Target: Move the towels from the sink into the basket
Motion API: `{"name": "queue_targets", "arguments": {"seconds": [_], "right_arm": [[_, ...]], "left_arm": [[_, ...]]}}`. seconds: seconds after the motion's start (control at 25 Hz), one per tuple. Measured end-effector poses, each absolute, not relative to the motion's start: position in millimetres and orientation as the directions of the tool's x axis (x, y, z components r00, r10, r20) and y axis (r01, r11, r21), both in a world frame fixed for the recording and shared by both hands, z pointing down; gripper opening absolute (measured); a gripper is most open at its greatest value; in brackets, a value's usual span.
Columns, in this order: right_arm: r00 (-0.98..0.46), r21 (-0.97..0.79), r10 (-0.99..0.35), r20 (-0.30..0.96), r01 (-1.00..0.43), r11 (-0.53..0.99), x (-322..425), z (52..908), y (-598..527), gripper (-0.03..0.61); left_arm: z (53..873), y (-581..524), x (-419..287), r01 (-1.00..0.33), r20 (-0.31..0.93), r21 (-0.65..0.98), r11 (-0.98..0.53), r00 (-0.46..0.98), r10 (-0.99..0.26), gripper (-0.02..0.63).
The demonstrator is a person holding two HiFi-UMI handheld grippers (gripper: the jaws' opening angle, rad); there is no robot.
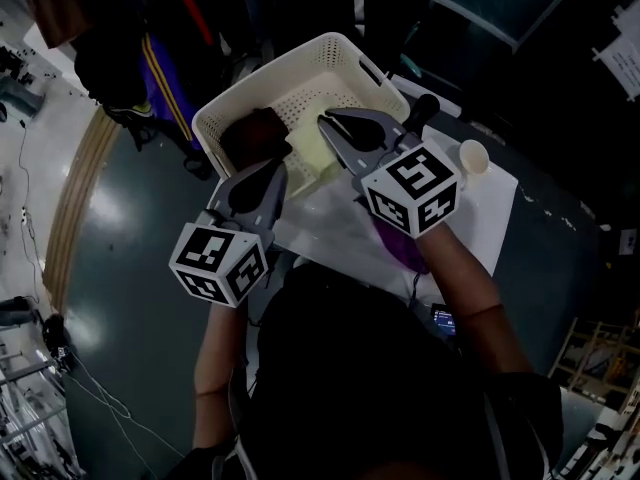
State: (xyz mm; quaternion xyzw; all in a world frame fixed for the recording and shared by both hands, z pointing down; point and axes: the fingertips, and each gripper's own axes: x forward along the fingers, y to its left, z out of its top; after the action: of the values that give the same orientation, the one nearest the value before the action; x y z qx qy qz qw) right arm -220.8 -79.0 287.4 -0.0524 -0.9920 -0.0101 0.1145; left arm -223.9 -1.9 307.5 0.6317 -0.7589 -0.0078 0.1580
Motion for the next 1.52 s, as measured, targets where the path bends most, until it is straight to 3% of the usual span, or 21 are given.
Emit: {"name": "queue_targets", "arguments": {"seconds": [0.52, 0.92, 1.24, 1.52], "right_arm": [[-0.987, 0.055, 0.054, 0.149, 0.063, 0.997, -235.6, 259.4, -90.6, 0.005], [-0.954, 0.064, 0.060, 0.293, 0.082, 0.995, -244.1, 307.4, -88.9, 0.009], [-0.925, 0.123, 0.060, 0.375, 0.113, 0.986, -243.0, 324.4, -84.8, 0.195], [-0.859, 0.189, 0.069, 0.508, 0.189, 0.964, -237.4, 348.7, -77.4, 0.196]], "left_arm": [[306.0, 3.6, -239.2, -0.947, 0.223, 0.214, 0.237, -0.189, -0.956, 0.005], [314.7, -3.6, -242.8, -0.946, 0.241, 0.230, 0.229, -0.173, -0.955, 0.005], [314.1, -6.4, -239.5, -0.949, 0.245, 0.229, 0.218, -0.160, -0.956, 0.005], [319.1, -8.9, -237.7, -0.951, 0.251, 0.232, 0.205, -0.145, -0.957, 0.005]]}}
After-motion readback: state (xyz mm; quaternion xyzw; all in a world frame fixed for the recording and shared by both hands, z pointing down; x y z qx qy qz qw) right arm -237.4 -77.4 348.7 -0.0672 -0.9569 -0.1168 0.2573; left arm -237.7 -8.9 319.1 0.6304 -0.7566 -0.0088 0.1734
